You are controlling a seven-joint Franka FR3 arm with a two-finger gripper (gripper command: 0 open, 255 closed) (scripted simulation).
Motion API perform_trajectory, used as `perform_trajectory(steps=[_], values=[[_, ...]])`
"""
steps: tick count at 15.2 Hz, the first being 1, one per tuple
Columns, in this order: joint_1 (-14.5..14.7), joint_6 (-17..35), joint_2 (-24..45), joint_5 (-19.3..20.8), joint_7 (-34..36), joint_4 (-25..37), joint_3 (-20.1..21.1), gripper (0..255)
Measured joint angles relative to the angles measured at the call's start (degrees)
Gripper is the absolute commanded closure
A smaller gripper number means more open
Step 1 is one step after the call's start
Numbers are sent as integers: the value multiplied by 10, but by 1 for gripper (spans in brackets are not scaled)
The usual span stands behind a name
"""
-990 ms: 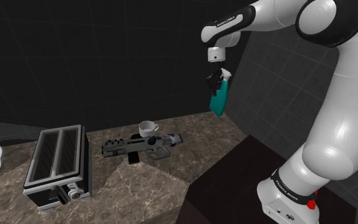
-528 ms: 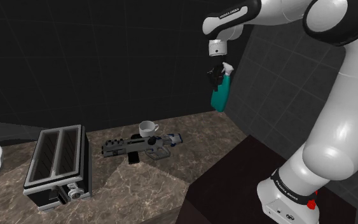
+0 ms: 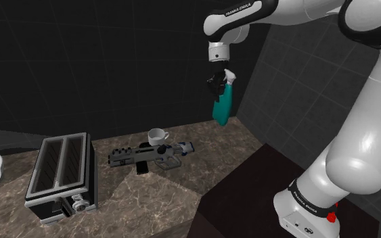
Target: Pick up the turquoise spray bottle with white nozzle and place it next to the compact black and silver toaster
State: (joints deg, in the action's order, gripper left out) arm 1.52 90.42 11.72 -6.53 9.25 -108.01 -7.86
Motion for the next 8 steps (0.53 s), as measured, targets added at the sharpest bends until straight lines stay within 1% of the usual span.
perform_trajectory(steps=[4,8], values=[[30,16,-14,-20,47,-25,24,255],[57,25,-18,-40,91,-30,46,255]])
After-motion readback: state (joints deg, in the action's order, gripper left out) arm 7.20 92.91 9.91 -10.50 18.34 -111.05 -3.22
